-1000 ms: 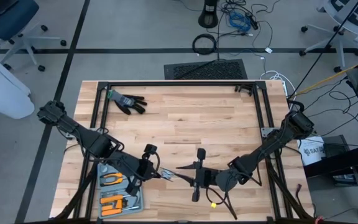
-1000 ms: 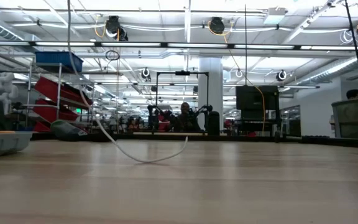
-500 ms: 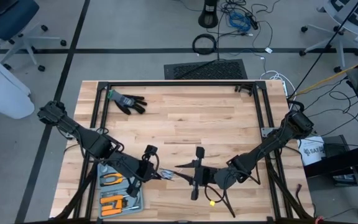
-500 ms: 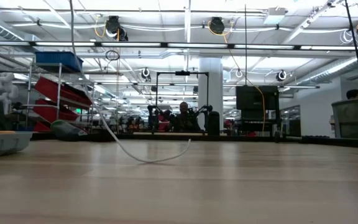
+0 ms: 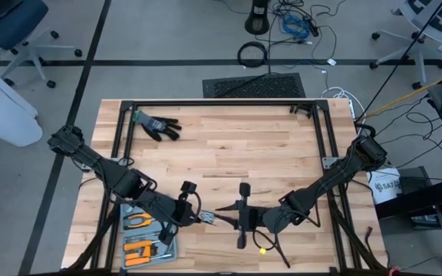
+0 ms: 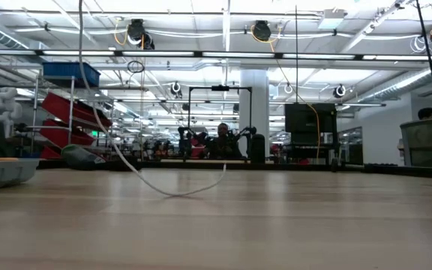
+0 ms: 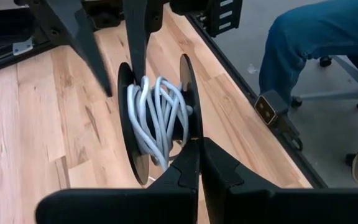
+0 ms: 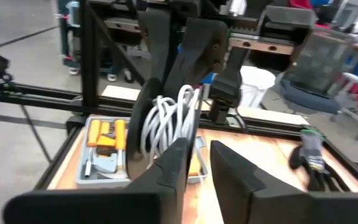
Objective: Coil cords
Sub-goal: Coil the white cable wire into the spool
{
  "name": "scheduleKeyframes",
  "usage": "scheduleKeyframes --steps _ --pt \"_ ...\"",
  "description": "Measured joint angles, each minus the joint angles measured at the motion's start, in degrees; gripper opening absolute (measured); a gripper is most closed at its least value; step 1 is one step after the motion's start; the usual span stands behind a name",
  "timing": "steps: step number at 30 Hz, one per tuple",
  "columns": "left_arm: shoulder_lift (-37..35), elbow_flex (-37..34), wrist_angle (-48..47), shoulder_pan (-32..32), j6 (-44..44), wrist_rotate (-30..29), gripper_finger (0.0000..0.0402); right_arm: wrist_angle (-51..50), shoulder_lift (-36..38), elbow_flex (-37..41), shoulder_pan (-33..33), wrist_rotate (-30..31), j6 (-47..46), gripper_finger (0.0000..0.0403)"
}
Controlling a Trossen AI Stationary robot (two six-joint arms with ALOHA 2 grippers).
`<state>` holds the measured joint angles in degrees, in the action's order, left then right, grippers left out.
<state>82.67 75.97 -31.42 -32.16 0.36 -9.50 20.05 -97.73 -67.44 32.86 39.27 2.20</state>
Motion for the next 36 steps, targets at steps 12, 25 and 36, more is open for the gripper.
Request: scheduleKeyframes --steps 12,25,36 --pt "0.02 0.00 1.14 -0.13 -0.23 0.24 0.0006 -0.06 0.02 0.00 -0.21 -2.20 0.44 0.0002" --pt "0.02 0.00 4.04 -1.98 -11.75 -0.96 0.0076 -0.50 0.02 0.00 -0.19 -1.83 0.17 0.0000" --pt "0.02 0.00 3.70 -8.44 -21.08 -11.77 0.0120 -1.22 0.05 0.00 0.87 -0.75 -0.47 0.0000"
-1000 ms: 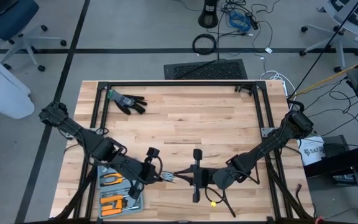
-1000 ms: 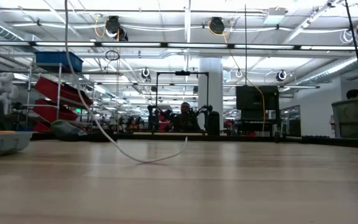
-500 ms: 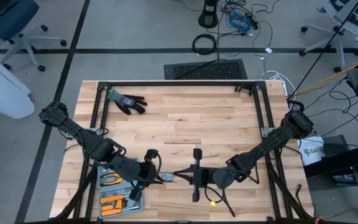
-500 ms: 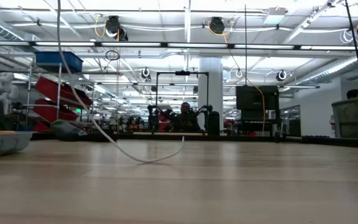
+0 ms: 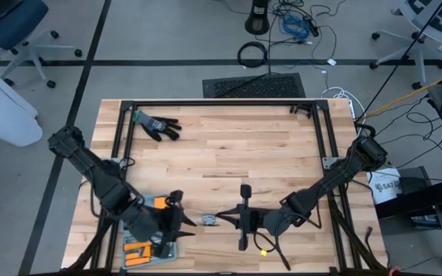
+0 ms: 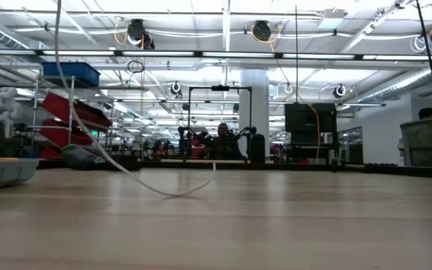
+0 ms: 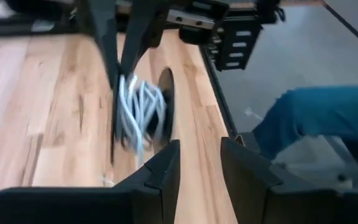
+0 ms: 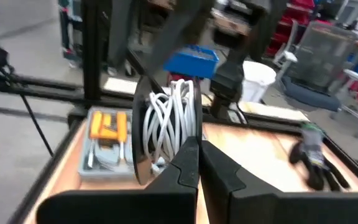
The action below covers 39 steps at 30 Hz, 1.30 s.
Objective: Coil cords
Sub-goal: Coil the white cable wire into the spool
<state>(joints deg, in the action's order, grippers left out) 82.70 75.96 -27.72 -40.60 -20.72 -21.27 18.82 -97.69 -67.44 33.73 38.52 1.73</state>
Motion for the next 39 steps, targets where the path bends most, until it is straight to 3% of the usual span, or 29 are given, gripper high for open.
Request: scheduleKeyframes --steps 6,12,17,20,24,28,30,33,39 --pt "2.36 -1.20 -0.33 -6.60 -10.36 -14.01 0.0121 -3.82 2.52 0.02 2.01 3.82 -1.04 0.0000" --pt "12.00 -1.68 0.90 -10.14 -19.42 -35.28 0.0121 -3.72 5.53 0.02 3.90 3.76 0.09 0.0000" --pt "21.00 -1.73 11.69 -10.87 -23.48 -47.60 0.0121 -4.45 7.40 0.02 4.84 3.77 1.36 0.0000" --pt "24.88 -1.73 23.52 -11.37 -18.71 -53.81 0.0121 -4.60 7.86 0.02 5.03 3.87 2.02 0.0000" --pt "27.31 0.45 38.91 -13.47 -3.90 -60.18 0.0121 -6.27 7.91 0.02 5.01 3.92 2.00 0.0000" --pt "27.33 4.66 47.00 -16.87 10.65 -64.11 0.0121 -7.04 8.63 0.02 5.01 3.90 2.02 0.0000" --pt "27.32 6.67 46.97 -18.45 14.75 -67.86 0.0121 -7.05 9.65 0.02 5.01 3.90 2.27 0.0000" --pt "27.28 7.04 45.08 -19.43 18.31 -68.90 0.0121 -7.21 10.93 0.00 5.12 3.67 2.37 0.0000" --pt "28.61 7.01 34.82 -15.26 10.73 -68.75 0.0121 -9.66 12.77 0.00 5.98 3.36 2.44 0.0000"
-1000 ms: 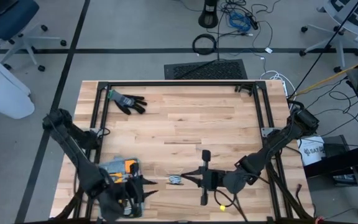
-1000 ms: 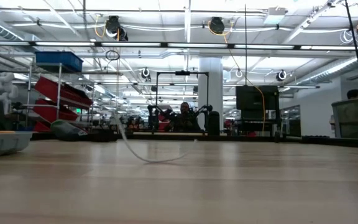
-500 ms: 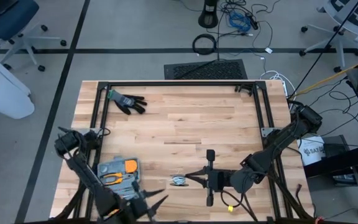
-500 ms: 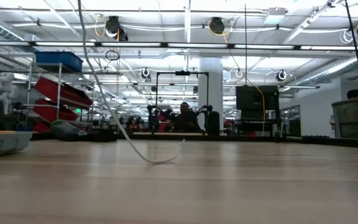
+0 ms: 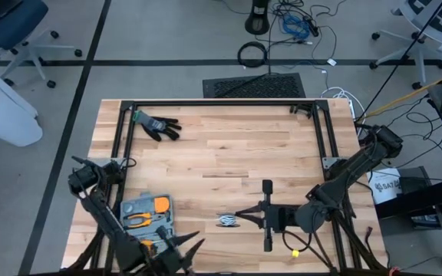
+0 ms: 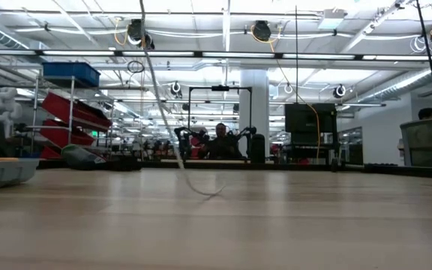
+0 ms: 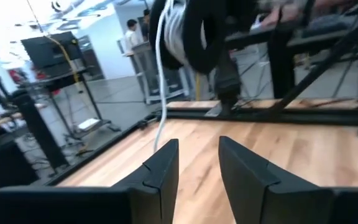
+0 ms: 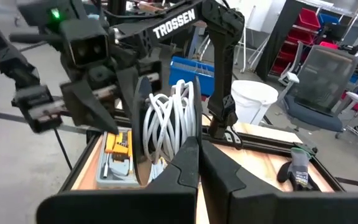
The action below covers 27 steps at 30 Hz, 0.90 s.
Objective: Coil cords
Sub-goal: Coil the white cable wire into the spool
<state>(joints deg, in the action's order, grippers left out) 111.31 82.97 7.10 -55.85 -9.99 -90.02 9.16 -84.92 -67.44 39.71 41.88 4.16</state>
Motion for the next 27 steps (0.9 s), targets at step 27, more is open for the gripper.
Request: scheduleKeyframes --steps 27 --pt "-1.64 0.01 11.23 11.20 8.09 5.18 0.0121 -12.93 12.93 0.00 1.28 -0.01 1.06 0.0000"
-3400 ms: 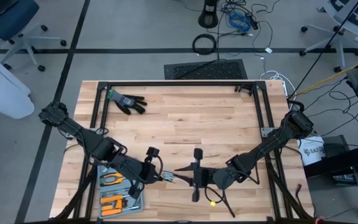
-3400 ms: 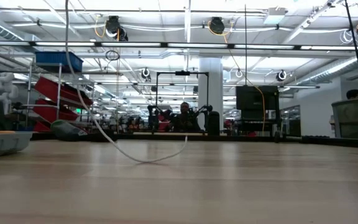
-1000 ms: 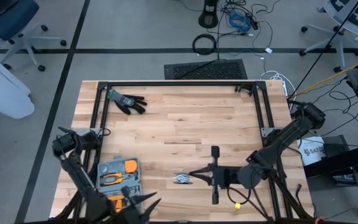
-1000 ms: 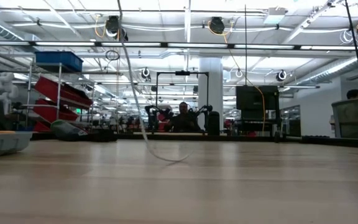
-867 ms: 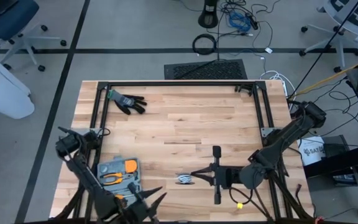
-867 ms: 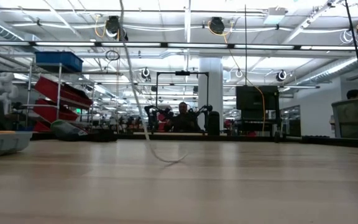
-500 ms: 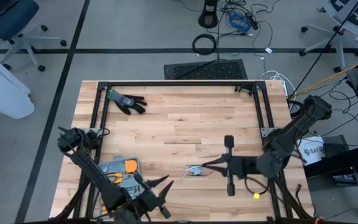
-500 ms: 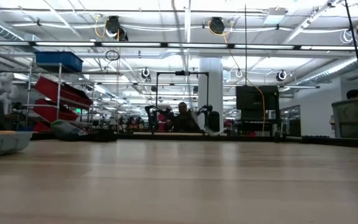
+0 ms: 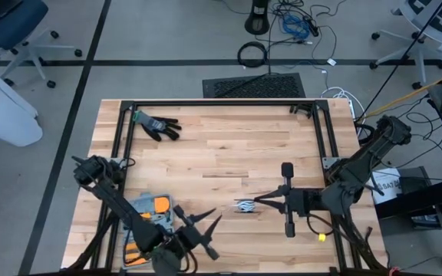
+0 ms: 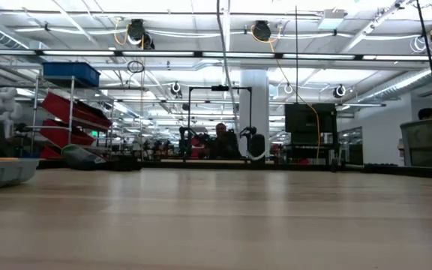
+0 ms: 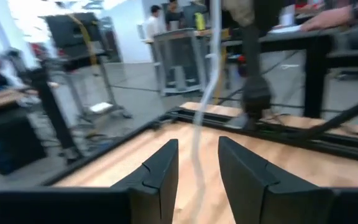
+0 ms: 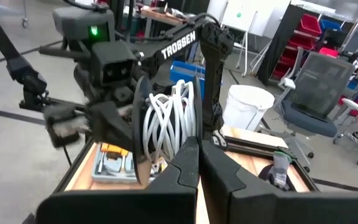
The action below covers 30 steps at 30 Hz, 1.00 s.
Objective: Coil cords
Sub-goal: Coil the white cable wire into the spool
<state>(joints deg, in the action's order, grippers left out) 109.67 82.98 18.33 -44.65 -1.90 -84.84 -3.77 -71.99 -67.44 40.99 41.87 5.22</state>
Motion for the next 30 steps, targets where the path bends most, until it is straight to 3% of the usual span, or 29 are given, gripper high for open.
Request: scheduleKeyframes --steps 8,11,15,17,30 --pt "2.54 0.00 -7.52 -1.41 -21.51 4.29 0.0121 -0.91 0.00 0.01 0.00 -0.15 -0.71 0.0000" --pt "4.71 0.00 -6.85 -2.46 -21.35 4.09 0.0121 -1.05 0.00 0.00 0.41 -0.20 -1.03 0.0000" --pt "6.86 -0.04 -7.11 -2.94 -19.12 -4.54 0.0121 -1.15 0.00 0.00 1.10 -0.22 -1.10 0.0000" --pt "7.06 -0.04 -7.04 -2.28 -15.44 -4.87 0.0121 -1.15 0.00 0.00 1.60 -0.22 -1.29 0.0000" --pt "6.93 -0.04 -4.58 2.36 -15.51 5.18 0.0121 -1.16 0.00 0.00 2.25 -0.15 -0.92 0.0000"
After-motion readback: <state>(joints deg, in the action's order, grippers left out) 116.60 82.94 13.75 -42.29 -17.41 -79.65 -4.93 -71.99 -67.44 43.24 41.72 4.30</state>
